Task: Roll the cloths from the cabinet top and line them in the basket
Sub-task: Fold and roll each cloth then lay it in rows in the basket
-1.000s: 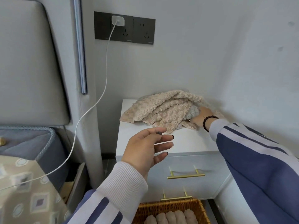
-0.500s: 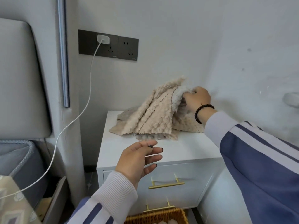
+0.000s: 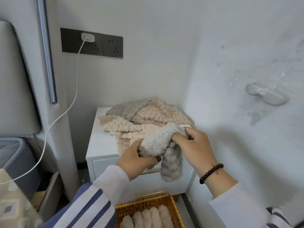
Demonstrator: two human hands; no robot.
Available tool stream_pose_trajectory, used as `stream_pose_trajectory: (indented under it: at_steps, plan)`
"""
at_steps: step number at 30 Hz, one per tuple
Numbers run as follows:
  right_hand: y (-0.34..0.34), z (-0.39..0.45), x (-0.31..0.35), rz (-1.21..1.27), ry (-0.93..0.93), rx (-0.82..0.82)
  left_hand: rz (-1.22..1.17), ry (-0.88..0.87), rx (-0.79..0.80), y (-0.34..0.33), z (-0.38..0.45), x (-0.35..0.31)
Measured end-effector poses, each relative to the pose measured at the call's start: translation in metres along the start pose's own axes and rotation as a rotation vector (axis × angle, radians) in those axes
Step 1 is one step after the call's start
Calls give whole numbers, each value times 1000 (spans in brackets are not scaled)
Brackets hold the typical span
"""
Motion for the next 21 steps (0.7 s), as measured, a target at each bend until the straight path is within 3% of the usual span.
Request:
stream_pose_trajectory:
  at_steps: [4,8,11,15,17,21]
  plan:
    - [7,-17,-8,29,-38,95,112,-34,-10,-5,-2,11]
    - [3,-23,-24,-212,-130,468,-19,-48,-66,-1,-8,10]
    - [1,-25,-33,-219,-113,574,-104,-40,-89,3,-14,7]
    - [1,-17,-39,-40,-116,540,-159,-43,-164,14,-16,7]
    - [-4,-10,-46,21,-132,441,-161,-37,-211,21,-13,7]
    - [-31,7,-61,-248,35,234,-142,-17,-262,31,-11,5]
Point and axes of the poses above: each hand's wrist, its own z-axis towards the middle knuckle, its own y-axis out of the back of the hand, x = y × z, the point moved 5 cm from there along z, towards the middle knuckle, and after that the axes turned 5 degrees about -z, right-handed, at the moved point
